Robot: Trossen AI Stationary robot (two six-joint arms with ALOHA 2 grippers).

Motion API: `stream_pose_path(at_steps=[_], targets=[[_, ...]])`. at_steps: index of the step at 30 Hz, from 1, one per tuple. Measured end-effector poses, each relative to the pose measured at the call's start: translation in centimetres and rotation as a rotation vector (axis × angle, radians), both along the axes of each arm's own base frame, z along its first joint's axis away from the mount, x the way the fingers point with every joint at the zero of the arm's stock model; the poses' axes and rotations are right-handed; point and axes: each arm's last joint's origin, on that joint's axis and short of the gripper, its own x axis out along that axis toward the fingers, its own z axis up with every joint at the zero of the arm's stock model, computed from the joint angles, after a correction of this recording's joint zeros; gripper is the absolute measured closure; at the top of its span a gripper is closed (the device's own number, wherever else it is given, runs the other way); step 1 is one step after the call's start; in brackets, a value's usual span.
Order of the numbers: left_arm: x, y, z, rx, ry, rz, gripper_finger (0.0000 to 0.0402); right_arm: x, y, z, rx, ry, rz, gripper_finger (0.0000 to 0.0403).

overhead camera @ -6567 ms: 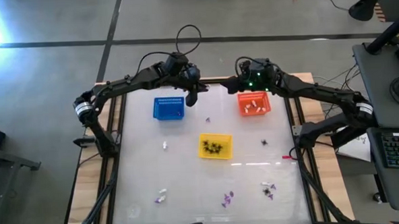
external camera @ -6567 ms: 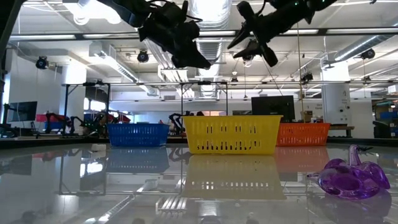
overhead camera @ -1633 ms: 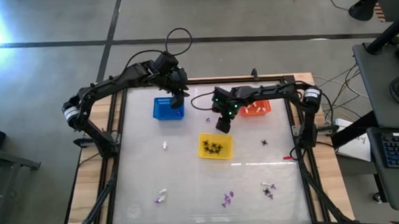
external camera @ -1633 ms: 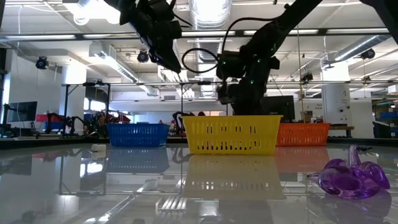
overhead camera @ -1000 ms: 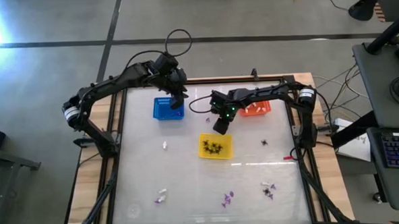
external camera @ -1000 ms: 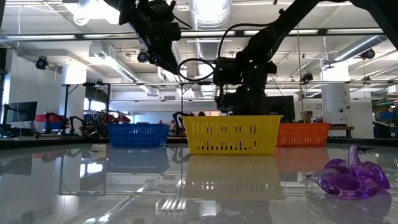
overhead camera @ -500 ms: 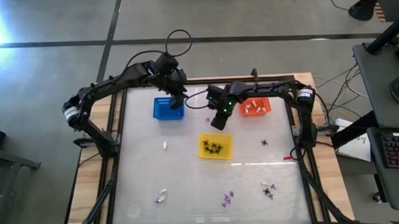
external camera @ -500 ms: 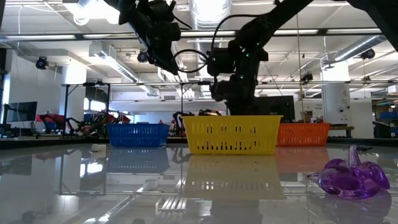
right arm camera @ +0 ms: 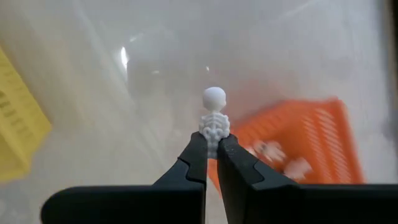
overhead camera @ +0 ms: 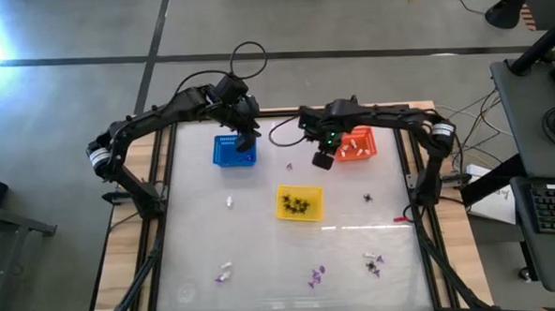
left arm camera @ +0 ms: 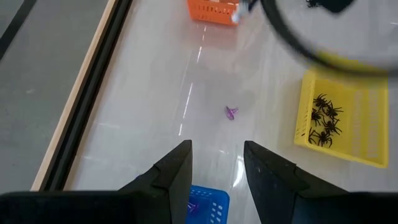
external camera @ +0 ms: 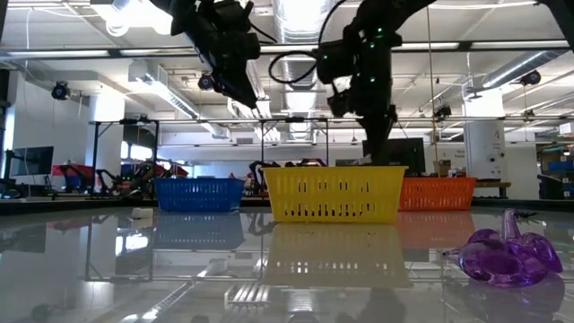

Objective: Sort Halloween decoration
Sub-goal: Put the white skeleton toy into the orange bin

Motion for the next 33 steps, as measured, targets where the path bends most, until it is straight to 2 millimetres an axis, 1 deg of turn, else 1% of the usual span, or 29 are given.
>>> stream_pose_path(at_steps=[6,10,12,15,19,25,27,30,33], targets=[[0.0,0.0,0.0,-0.001,0.003,-0.001,0.0274,-3.3,-1.0,2.3,-0.025,-0.050,-0.097,0.0391],[0.0,0.0,0.0,-0.001,0.004,-0.001,0.0274,-5.6,-1.9,2.6,-0.021,-0.053,-0.168,0.0391],[0.0,0.0,0.0,-0.001,0.004,-0.001,0.0274,-6.7,-2.2,2.2,-0.013,-0.037,-0.195,0.0391],[0.0,0.0,0.0,-0.001,0.004,-0.001,0.0274,-8.0,-2.3,1.1,0.014,-0.002,-0.216,0.0391],[0.0,0.0,0.0,-0.001,0.004,-0.001,0.0274,-9.0,-2.4,-0.4,0.041,0.044,-0.232,0.0391],[0.0,0.0,0.0,0.005,0.005,-0.009,0.0274,-9.3,-2.4,-2.9,0.058,0.078,-0.203,0.0390],[0.0,0.0,0.0,0.005,0.005,-0.010,0.0274,-9.2,-2.5,-3.7,0.048,0.073,-0.220,0.0390],[-0.1,-0.1,-0.1,0.001,0.012,-0.010,0.0274,-9.2,-2.5,-4.3,0.048,0.073,-0.248,0.0390],[-0.1,-0.1,-0.1,0.003,0.014,-0.014,0.0274,-9.1,-2.6,-4.5,0.020,0.067,-0.267,0.0390]])
